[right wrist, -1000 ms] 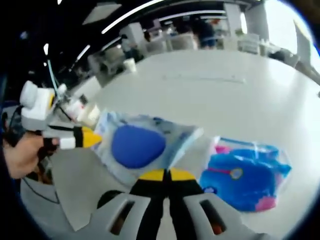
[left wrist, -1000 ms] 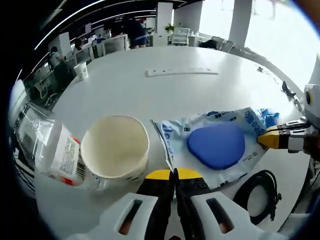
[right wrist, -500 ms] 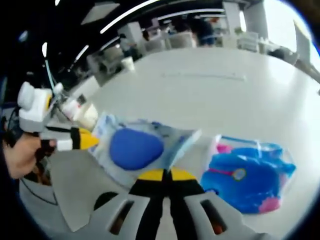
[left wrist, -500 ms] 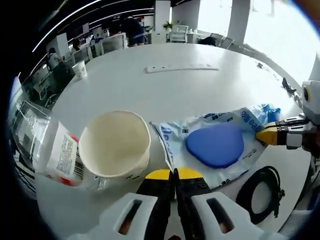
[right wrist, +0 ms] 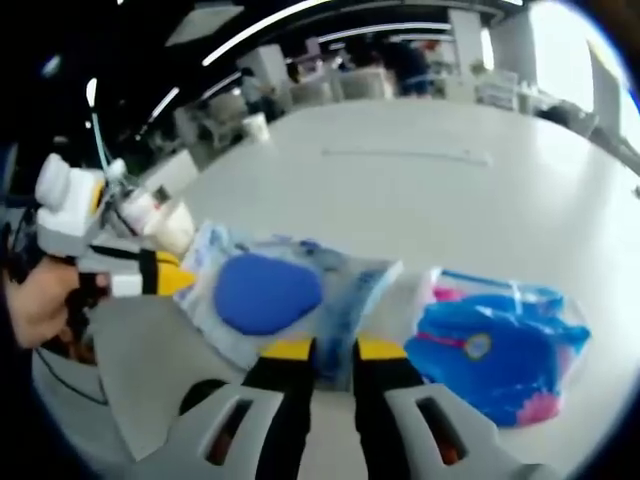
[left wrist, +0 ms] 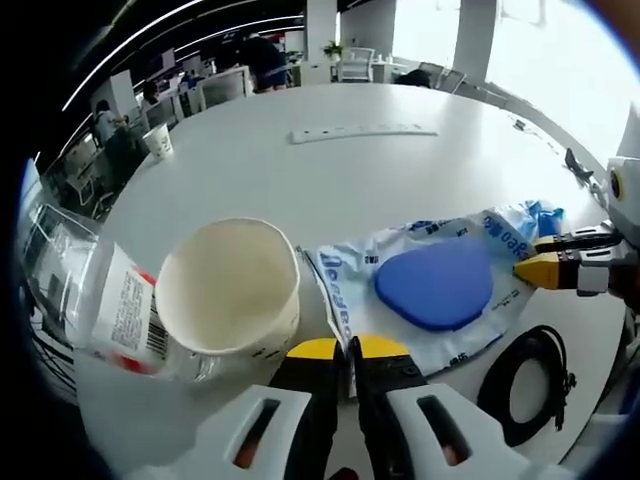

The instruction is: Arrange the tabletop items into an orderly group along one side of the table until the central work area is clear of visible clutter.

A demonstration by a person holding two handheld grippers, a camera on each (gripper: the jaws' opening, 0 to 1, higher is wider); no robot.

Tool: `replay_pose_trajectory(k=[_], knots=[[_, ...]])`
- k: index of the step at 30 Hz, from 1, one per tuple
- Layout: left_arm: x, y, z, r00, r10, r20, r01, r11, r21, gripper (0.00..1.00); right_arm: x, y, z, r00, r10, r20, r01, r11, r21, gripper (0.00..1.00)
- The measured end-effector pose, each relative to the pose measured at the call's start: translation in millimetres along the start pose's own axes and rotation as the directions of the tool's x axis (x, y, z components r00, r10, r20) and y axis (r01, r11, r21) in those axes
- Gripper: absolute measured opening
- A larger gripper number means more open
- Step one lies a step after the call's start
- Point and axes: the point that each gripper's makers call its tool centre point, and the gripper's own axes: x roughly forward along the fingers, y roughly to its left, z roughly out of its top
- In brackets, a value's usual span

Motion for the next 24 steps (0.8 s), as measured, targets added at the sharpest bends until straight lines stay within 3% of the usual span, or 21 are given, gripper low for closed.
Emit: replay_pose_trajectory(k=[8,18,21,24], knots=[[-4.3,3.9,3.1,1.0,0.01,0.017,-0.01,1.0,0.01,0.07,-4.9,9.5,-6.2,1.0,-0.003,-0.001,0.003,1.0,-0.028,0.25],[-14.8,2.4,7.7,0.998,-0.009,0.057,0.01,1.0,-0.019,0.15,-15.7,9.9,-9.7,1.0,-0.027,0.016,0.028,0.997,-0.067,0.29],[-18.5,0.7,4.6,0.998,-0.01,0.062,0.011,1.0,-0.008,0.15,-17.8,10.0,-8.7,0.999,-0.034,0.033,0.036,0.998,-0.056,0.36],[-24.8,-1.8,1.8,0.997,-0.016,0.076,0.019,0.999,-0.031,0.17,-19.9,13.9,-9.6,0.999,-0.035,0.032,0.037,0.997,-0.067,0.36]])
